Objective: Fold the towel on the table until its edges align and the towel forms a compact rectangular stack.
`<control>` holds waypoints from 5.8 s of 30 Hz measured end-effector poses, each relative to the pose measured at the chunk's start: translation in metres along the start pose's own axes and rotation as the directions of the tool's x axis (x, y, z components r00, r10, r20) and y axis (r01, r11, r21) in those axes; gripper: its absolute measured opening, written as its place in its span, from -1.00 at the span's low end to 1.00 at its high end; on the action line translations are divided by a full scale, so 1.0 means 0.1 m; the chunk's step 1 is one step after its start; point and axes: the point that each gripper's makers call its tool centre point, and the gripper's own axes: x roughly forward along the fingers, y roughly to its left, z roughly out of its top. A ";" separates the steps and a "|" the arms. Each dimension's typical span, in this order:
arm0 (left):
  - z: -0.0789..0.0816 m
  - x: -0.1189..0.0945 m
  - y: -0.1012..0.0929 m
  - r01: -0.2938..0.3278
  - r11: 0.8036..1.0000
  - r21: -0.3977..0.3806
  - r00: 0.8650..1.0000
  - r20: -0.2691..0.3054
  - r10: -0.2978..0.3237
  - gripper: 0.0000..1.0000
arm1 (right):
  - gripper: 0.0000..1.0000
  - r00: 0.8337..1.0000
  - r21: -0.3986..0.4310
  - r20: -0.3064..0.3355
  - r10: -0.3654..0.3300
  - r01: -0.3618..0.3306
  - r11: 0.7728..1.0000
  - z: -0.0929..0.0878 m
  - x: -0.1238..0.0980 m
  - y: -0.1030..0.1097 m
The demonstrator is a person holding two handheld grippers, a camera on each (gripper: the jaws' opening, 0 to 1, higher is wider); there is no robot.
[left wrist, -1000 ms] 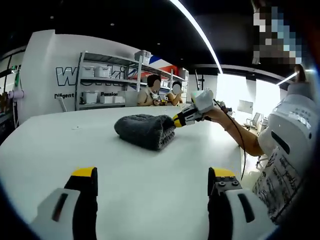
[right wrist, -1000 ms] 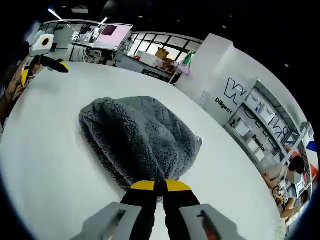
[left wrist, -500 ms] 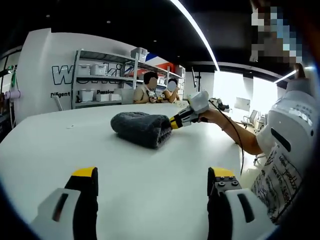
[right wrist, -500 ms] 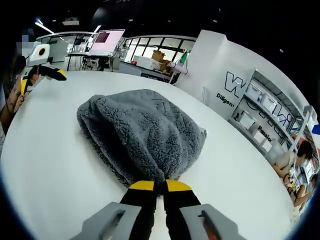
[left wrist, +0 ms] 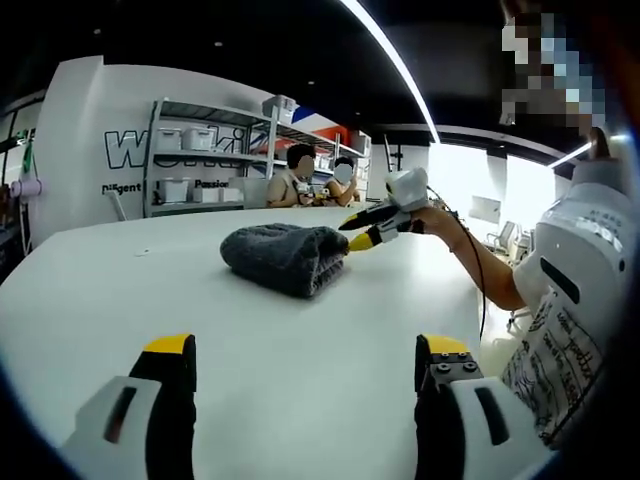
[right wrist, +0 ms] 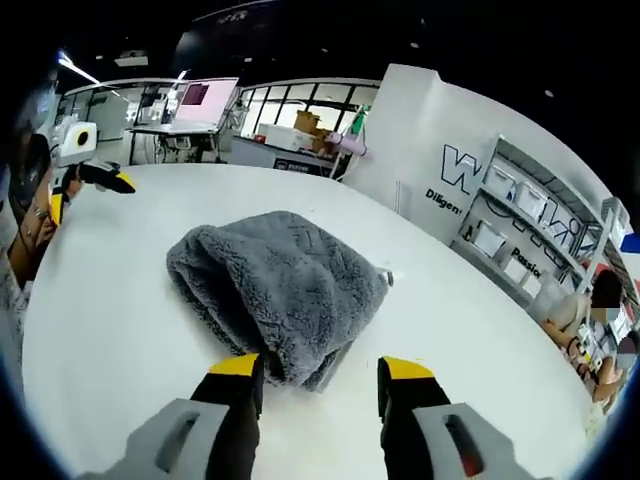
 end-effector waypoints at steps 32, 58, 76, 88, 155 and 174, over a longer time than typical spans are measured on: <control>-0.03 -0.06 0.02 -0.022 1.000 -0.013 1.000 0.001 0.022 0.92 | 0.71 0.938 0.213 0.230 0.258 -0.307 0.927 0.69 0.80 -0.04; -0.07 -0.01 -0.03 -0.003 1.000 -0.001 1.000 -0.029 0.003 0.91 | 0.76 0.873 0.191 0.247 0.420 -0.469 0.862 0.26 0.95 0.15; -0.05 -0.03 -0.03 0.000 1.000 -0.008 1.000 -0.012 0.000 0.91 | 0.99 0.935 0.127 0.144 0.324 -0.342 0.931 0.39 0.71 0.05; 0.01 0.05 -0.01 0.004 1.000 -0.001 1.000 -0.009 -0.004 0.92 | 0.99 0.961 0.106 0.209 0.184 -0.209 0.972 0.51 -0.08 0.20; -0.02 -0.30 0.47 -0.193 0.981 -0.034 0.981 0.026 0.194 0.93 | 0.99 0.994 0.283 0.066 -0.084 0.062 0.957 -0.20 -0.66 0.80; -0.04 -0.29 0.44 -0.181 0.983 -0.032 0.983 0.021 0.181 0.93 | 0.99 0.996 0.257 0.051 -0.079 0.063 0.964 -0.19 -0.70 0.85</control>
